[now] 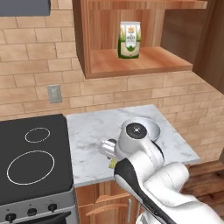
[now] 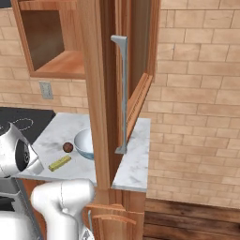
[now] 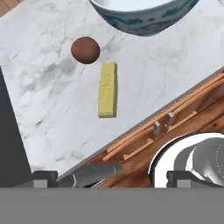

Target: Pick the egg and butter from the fridge and place them by the bowl for mixing.

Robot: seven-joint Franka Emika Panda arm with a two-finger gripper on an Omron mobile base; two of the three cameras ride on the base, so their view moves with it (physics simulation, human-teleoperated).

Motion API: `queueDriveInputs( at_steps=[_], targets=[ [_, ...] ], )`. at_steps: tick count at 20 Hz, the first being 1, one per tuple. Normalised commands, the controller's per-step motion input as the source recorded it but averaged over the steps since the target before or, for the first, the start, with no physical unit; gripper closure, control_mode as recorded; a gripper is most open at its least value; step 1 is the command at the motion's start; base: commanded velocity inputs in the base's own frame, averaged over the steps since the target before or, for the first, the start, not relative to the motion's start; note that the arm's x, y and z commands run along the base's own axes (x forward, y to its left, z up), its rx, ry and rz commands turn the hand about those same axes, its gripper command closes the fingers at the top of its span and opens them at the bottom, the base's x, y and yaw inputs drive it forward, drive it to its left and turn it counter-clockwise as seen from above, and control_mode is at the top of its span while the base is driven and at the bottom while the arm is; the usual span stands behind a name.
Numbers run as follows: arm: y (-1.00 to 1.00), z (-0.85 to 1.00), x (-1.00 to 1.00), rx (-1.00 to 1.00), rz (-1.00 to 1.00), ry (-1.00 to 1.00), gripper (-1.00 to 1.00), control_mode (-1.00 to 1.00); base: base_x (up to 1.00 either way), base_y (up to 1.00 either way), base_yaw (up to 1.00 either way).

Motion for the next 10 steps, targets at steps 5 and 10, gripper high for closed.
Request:
queueDriveInputs(
  at_steps=[5,10],
  targets=[
    [-0.80,0.00,-1.00,0.24,0.00,-0.10,-1.00,-1.00,0.00,0.00,0.00],
    [-0.90,0.04,-0.90,0.20,-0.03,-0.21,-1.00,-1.00,0.00,0.00,0.00]
  ],
)
